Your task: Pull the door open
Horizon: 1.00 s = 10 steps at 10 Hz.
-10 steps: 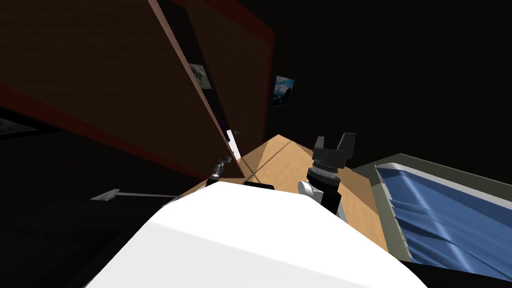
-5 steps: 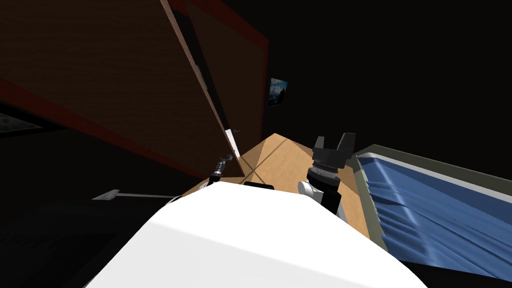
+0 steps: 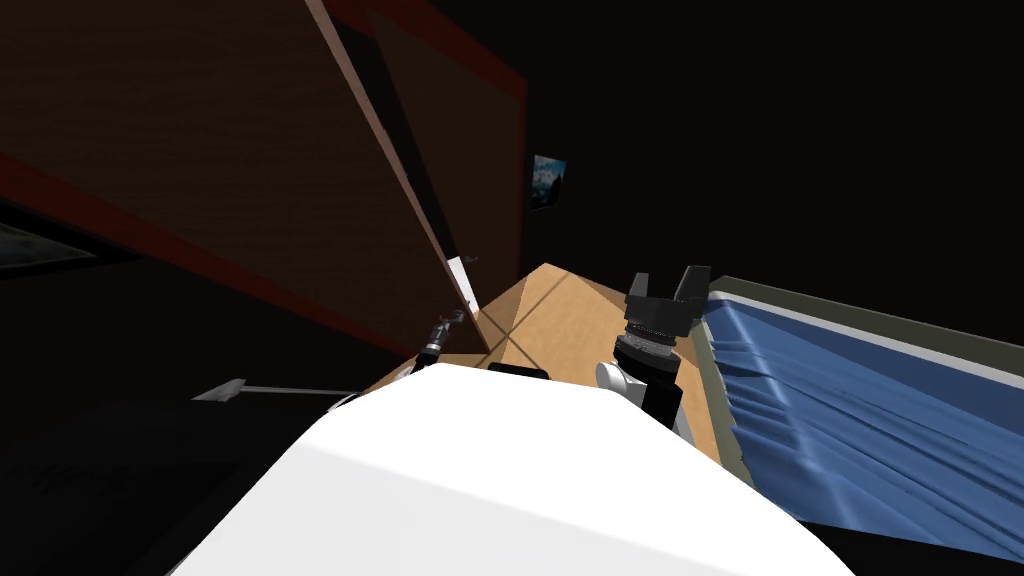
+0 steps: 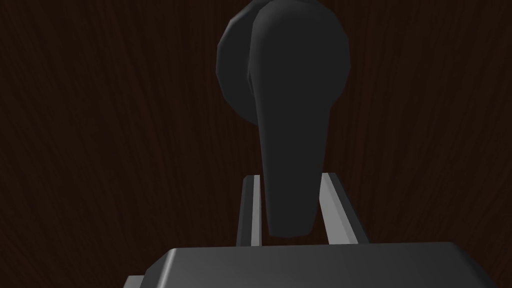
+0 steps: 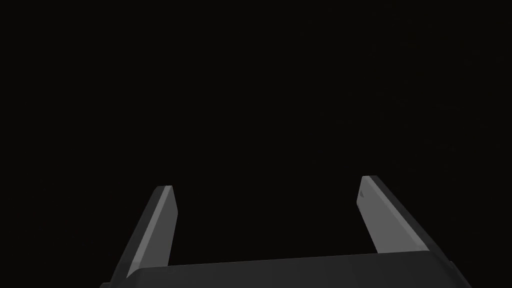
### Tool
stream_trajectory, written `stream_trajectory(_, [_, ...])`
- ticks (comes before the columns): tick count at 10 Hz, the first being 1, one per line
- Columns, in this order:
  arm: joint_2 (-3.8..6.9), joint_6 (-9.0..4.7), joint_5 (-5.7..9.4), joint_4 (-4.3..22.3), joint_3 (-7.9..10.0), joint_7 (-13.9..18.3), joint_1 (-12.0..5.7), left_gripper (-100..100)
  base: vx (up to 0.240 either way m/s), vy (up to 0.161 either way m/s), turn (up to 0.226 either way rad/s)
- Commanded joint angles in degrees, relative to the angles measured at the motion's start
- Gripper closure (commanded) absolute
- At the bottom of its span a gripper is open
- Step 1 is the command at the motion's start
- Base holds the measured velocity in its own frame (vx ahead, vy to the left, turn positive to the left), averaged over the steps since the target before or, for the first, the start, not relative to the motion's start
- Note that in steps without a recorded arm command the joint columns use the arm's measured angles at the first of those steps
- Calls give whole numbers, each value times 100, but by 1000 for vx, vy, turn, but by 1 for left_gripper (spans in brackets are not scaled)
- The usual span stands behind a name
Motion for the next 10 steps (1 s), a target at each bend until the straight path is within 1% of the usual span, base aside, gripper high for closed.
stream_trajectory(1, [33, -166, -59, -35, -138, 101, 119, 100, -200, 63, -116])
stream_trajectory(3, [117, -351, -103, -59, -258, 217, 254, 100, -199, 54, -132])
stream_trajectory(4, [150, -422, -121, -69, -304, 262, 305, 100, -198, 48, -75])
stream_trajectory(5, [162, -450, -127, -72, -322, 279, 326, 100, -160, 50, -49])
stream_trajectory(6, [180, -344, -100, -119, -268, 240, 339, 100, -65, 25, 2])
stream_trajectory(7, [218, -518, -109, -45, -335, 294, 425, 100, -124, 7, -155])
stream_trajectory(8, [230, -568, -110, -30, -353, 308, 446, 100, -184, 32, -143])
stream_trajectory(10, [289, -803, -117, 40, -435, 375, 546, 100, -184, 78, -184])
